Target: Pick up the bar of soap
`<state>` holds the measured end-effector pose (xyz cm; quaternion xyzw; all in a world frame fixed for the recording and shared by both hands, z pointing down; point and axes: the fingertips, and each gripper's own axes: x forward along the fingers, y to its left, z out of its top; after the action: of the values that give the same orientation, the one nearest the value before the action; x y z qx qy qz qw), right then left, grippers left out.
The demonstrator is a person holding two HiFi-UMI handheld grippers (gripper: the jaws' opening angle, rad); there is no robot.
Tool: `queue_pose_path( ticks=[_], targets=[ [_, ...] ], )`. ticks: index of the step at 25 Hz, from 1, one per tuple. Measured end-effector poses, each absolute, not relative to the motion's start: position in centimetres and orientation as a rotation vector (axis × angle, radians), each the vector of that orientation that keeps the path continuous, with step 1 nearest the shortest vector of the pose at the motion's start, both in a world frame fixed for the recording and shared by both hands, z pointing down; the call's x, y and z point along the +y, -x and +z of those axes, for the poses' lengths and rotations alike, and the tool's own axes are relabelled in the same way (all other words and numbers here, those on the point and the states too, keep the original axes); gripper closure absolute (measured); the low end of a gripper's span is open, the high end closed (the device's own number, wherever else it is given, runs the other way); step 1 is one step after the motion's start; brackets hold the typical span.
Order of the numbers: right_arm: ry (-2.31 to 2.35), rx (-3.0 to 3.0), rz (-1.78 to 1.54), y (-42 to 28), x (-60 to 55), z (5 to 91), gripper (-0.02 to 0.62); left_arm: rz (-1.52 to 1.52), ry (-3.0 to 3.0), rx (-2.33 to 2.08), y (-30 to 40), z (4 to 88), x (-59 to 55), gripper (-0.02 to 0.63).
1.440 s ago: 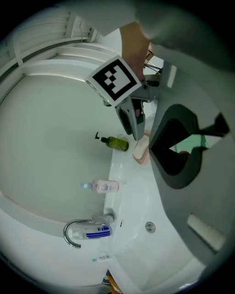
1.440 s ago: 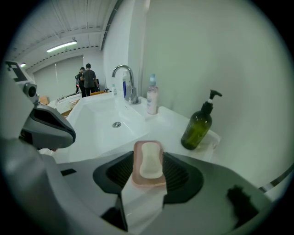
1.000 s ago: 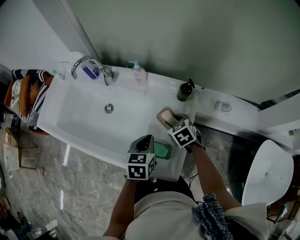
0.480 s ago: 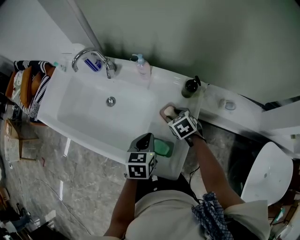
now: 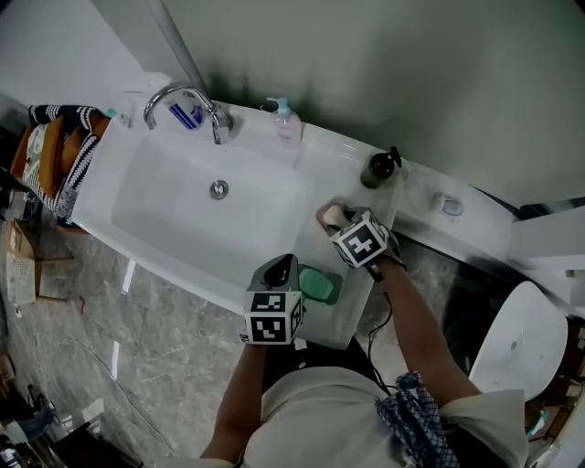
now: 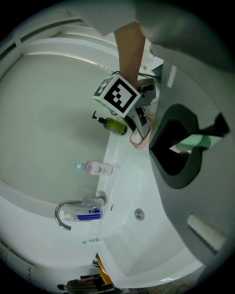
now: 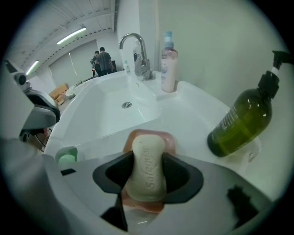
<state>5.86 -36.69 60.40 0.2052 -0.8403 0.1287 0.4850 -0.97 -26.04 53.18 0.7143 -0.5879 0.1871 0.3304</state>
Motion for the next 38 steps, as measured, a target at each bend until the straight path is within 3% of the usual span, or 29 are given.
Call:
queue_pose_path(
  ticks=[38],
  targets=[
    [-0.484, -2.162, 0.296, -5.3, -36.2, 56.8, 0.397, 0.434, -1.784, -1.618, 3.4, 53.4, -24.5, 0.598]
  ],
)
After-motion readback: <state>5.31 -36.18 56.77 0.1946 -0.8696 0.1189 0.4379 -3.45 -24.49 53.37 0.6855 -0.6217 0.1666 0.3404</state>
